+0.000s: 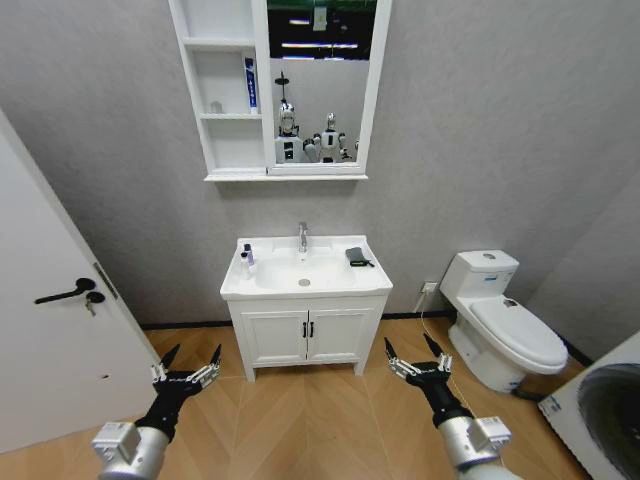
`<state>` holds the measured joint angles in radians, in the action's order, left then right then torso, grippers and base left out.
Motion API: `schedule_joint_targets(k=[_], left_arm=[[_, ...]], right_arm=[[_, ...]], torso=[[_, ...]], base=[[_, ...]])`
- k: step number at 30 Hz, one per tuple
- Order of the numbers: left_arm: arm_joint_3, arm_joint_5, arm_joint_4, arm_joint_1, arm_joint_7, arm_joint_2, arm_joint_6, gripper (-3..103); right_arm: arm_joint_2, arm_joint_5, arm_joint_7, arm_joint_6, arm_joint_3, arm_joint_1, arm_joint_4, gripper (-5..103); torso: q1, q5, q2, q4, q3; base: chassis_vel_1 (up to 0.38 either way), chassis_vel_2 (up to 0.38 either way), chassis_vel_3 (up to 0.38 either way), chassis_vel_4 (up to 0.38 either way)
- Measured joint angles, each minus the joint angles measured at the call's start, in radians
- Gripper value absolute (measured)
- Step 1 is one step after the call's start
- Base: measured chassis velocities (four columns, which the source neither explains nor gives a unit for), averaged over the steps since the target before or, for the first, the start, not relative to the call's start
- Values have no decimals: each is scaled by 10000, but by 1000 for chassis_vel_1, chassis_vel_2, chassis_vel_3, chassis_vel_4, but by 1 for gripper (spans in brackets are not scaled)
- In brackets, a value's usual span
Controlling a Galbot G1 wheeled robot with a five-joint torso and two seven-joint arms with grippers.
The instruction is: Move facial cleanser and shampoo from washbasin to cabinet, then wipe washbasin with towel.
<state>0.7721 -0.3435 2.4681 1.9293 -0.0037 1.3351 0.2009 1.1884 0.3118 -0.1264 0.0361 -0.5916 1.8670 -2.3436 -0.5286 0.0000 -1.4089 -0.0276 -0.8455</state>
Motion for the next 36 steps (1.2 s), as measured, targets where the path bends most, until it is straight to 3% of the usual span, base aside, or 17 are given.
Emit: schedule_joint_targets(k=[23,36], left_arm=[[-98,58,-314,-70,29,-265,-2,100],[-540,166,-1264,-272,213,-800,-59,100]], right_arm=[[26,-146,-150,-150,169,-276,283,100],[-102,-371,-344,-309,377,-767,728,100]], torso=[[-3,0,0,0,-1],[6,-1,-3,2,2]], base=[[-239,239,238,-237],[-74,72,66,-57]])
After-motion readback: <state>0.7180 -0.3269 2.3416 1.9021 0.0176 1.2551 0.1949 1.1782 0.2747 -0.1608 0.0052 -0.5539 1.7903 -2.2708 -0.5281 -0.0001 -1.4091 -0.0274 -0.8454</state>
